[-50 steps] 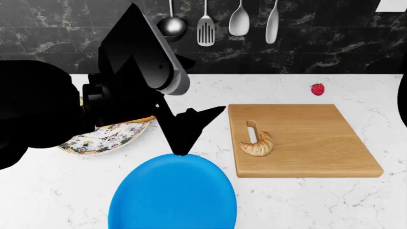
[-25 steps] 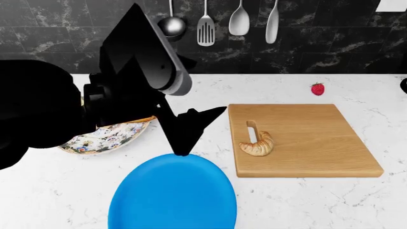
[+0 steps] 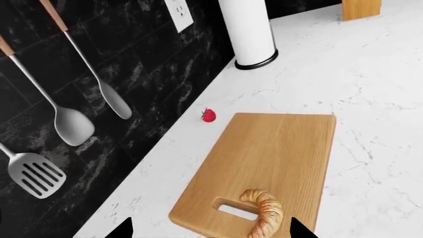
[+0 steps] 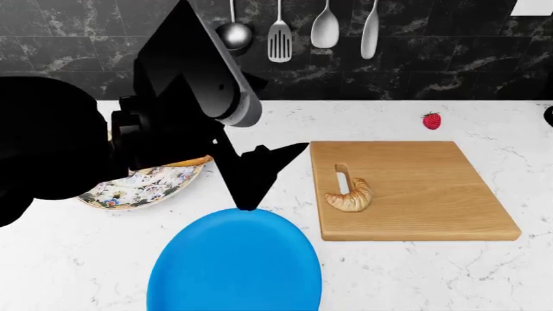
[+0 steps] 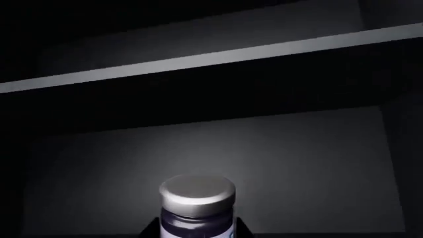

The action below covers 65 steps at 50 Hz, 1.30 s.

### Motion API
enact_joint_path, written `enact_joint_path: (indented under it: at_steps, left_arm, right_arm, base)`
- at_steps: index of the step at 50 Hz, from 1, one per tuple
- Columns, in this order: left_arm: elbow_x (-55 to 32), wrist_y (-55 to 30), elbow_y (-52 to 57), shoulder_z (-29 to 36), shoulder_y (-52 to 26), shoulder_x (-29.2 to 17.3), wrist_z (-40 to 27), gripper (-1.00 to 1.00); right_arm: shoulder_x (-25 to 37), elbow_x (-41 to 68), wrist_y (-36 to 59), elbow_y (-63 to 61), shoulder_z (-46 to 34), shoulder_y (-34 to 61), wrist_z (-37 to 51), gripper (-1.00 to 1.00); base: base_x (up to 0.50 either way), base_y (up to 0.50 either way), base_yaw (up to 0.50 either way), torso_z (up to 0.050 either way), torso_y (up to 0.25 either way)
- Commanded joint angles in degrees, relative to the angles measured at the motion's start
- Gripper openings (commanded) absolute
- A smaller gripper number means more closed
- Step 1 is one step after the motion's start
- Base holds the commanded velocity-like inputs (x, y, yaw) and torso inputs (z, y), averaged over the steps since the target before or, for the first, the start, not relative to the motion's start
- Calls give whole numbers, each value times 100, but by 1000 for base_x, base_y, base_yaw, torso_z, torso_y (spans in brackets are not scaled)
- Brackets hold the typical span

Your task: From the different types of pastries on the counter, select a croissant and place it on the cutting board. Then retrieve a jar of jam from the cabinet and place it alongside the croissant on the cutting board.

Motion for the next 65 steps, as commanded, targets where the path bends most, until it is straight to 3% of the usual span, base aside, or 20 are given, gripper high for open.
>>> enact_joint_path:
  at_steps: [1, 22, 32, 51, 65]
  left_arm:
    - [-88, -53, 13, -22, -62, -18, -77, 100]
    - [-78, -68, -24, 21, -118, -64, -51, 100]
    - [-59, -73, -53, 45, -108, -113, -53, 100]
    - [-99, -43, -28, 36, -91, -147, -102, 100]
    - [-99, -18, -38, 48, -101, -156, -96, 100]
  right_arm:
    - [703, 4110, -251, 339, 34, 104, 3083, -100]
    - [1041, 8138, -287, 689, -543, 104, 5775, -100]
    - [1011, 9370, -493, 737, -702, 101, 6494, -100]
    - [1111, 10437, -1002, 203, -1006, -258, 6672, -100]
    - [1324, 11003, -1564, -740, -1194, -1167, 6875, -100]
  base:
    - [0, 0, 0, 0, 0]
    - [0, 0, 0, 0, 0]
    - [0, 0, 0, 0, 0]
    - [0, 0, 0, 0, 0]
    - [0, 0, 0, 0, 0]
